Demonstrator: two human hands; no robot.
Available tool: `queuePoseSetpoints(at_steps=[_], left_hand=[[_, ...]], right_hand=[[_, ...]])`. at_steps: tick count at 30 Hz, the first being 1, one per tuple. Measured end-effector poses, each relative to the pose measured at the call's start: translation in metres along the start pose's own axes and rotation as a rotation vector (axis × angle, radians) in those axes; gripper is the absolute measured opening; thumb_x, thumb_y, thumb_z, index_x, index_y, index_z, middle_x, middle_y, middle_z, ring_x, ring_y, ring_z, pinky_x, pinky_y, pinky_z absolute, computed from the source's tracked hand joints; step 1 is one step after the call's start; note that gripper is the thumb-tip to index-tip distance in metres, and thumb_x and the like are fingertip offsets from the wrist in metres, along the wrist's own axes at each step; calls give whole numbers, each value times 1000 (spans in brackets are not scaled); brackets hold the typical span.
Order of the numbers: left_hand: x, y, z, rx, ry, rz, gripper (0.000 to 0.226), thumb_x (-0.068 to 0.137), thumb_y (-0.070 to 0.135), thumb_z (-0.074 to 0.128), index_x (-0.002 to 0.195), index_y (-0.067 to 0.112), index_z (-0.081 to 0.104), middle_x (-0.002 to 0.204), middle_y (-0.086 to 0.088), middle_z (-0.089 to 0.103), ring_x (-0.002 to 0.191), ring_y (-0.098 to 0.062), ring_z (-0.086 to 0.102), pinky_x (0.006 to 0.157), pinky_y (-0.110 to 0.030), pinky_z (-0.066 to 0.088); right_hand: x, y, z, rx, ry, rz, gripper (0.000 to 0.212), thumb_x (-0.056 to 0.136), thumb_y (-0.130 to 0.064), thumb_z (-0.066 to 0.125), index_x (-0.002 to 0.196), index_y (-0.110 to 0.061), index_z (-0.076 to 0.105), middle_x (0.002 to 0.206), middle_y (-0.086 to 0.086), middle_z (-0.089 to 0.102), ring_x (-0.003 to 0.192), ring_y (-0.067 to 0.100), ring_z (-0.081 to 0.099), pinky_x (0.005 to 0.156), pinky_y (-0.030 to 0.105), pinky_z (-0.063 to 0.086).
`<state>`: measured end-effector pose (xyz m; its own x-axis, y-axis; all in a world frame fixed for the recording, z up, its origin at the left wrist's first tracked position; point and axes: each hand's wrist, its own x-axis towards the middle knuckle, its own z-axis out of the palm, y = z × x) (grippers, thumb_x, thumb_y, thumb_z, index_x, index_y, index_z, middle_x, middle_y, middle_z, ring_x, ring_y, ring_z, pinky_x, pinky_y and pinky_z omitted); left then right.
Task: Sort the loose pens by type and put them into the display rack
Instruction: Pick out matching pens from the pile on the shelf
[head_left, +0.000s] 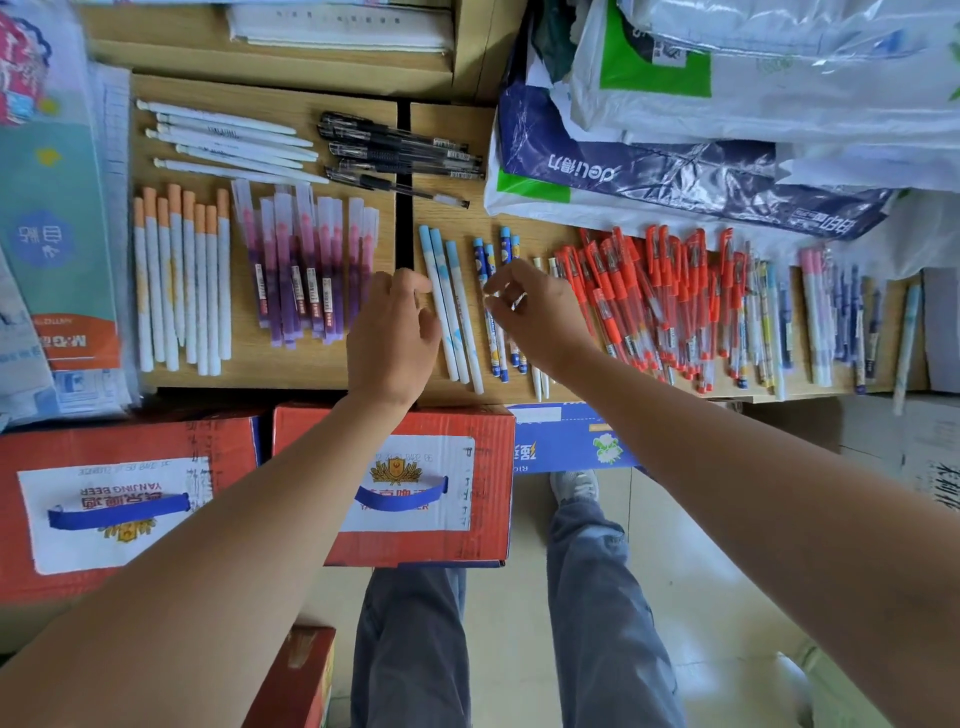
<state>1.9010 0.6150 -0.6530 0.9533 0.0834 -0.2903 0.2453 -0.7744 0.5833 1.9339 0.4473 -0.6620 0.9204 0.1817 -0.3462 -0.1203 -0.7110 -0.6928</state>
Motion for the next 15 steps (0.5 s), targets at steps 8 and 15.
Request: queuePoseSetpoints(at_steps=[8, 15], left_hand=[[-12, 76, 26, -67, -17, 193, 13, 92, 13, 53, 103, 12, 60, 90, -1, 62, 69, -20, 55, 63, -35, 46], [-36, 139, 100, -23, -217, 142, 16, 91, 9, 54, 106, 7, 60, 105, -10, 57, 92, -25, 58, 76, -36, 45]], right_hand=[[-48, 53, -61, 53, 49, 83, 8, 91, -10, 59, 97, -10, 64, 66, -9, 56, 55, 9, 53, 52, 16, 43], [-92, 136, -132, 0, 106, 202, 8, 89, -12, 60, 96, -14, 64, 72, 2, 65, 63, 20, 62, 61, 35, 52]])
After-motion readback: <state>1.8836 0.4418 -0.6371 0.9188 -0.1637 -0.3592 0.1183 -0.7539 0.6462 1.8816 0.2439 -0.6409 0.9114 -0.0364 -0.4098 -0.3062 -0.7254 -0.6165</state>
